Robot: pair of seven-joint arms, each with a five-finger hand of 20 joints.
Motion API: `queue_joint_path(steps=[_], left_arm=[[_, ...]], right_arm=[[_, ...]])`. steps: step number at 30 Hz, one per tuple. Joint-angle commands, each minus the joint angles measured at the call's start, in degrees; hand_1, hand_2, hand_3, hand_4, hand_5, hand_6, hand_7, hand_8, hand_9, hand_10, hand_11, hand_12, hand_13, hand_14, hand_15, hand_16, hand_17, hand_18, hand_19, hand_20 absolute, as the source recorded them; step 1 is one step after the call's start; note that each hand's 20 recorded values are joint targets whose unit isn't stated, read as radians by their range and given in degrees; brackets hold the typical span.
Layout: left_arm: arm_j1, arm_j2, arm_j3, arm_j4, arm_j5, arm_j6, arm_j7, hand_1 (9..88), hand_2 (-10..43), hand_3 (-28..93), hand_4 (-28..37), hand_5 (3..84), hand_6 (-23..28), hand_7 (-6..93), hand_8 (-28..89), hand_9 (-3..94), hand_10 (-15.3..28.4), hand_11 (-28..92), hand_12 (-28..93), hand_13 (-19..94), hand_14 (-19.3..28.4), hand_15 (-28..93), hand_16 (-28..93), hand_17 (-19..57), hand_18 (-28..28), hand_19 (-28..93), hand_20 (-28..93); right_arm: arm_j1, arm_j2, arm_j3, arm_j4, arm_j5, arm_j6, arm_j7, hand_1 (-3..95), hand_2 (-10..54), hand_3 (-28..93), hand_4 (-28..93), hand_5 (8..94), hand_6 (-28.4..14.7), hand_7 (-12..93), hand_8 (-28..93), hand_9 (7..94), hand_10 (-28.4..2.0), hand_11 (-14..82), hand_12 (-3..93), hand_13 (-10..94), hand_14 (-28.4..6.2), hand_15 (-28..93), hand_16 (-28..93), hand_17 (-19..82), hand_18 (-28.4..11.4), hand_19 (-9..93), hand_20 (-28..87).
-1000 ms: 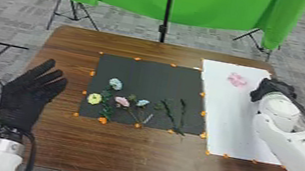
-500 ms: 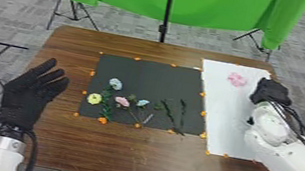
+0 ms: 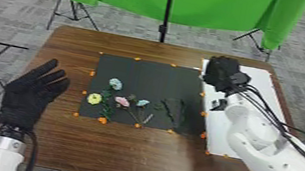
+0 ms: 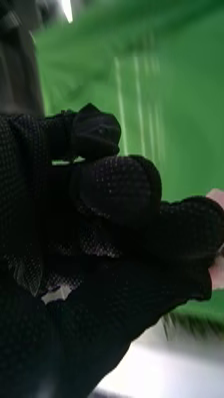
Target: Arrange flowers
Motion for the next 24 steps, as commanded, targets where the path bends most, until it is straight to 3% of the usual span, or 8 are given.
queue_joint_path(steps=[1,12,16,20,24], left_arm=[[0.61,-0.69,-0.23,0.17,0.31,-0.56,-0.60,25.7,5.9,81,-21.1,41.3,11.6,13.9,-9,37.3,21.2,27,11,27,28.3,54,-9,-7.8,26.4,59,11],[1.12,-0.53,-0.43,0.08,0.16,-0.44,-0.10,25.8,6.0,80,-21.2,41.4,11.5,14.0,-9,37.4,21.3,27,11,27,28.3,54,-9,-7.8,26.4,59,11],[1.17,-0.33,-0.30,0.14,-0.01,-0.48,0.11,25.7,5.9,81,-21.1,41.4,11.5,14.0,-10,37.4,21.2,27,11,27,28.3,54,-9,-7.9,26.4,59,11],[1.20,-0.27,-0.17,0.14,-0.03,-0.64,0.20,25.7,5.8,81,-20.5,41.4,11.6,14.0,-10,37.4,21.1,27,11,27,28.3,54,-9,-7.8,26.4,59,11],[1.54,-0.17,-0.21,-0.03,-0.10,-0.46,0.56,25.7,5.8,81,-20.3,41.4,11.5,14.0,-10,37.4,21.2,27,11,27,28.3,54,-9,-7.9,26.4,59,11]], right_arm=[[-2.79,-5.54,-4.74,0.97,-3.25,-2.24,-1.40,53.7,-9.5,73,-28,86.6,3.0,18,2,93.7,-5.8,19.0,33.5,72,-6.7,73,20,31,-19.7,93,60],[-3.54,-5.53,-4.36,1.50,-6.88,-5.66,-2.03,51.1,-9.5,74,-28,80.0,3.8,17,-1,88.6,-6.2,16.6,36.4,64,-7.9,74,21,26,-19.3,93,55],[-6.27,-6.58,-0.83,0.44,-9.85,-8.31,-4.80,47.6,-9.5,74,-28,72.6,3.7,16,-4,84.0,-6.6,19.1,36.1,61,-9.2,77,17,24,-19.4,93,56],[-8.35,-6.65,1.14,-1.45,-10.74,-10.47,-5.35,44.5,-9.5,76,-28,68.3,3.7,17,-13,78.6,-7.1,27.6,32.4,58,-9.7,79,14,22,-19.6,93,57],[-10.23,-6.67,3.78,-3.23,-10.00,-11.56,-5.37,39.6,-9.5,80,-28,63.5,2.5,17,-13,71.5,-8.8,39.3,25.6,55,-11.0,81,14,20,-19.8,92,59]])
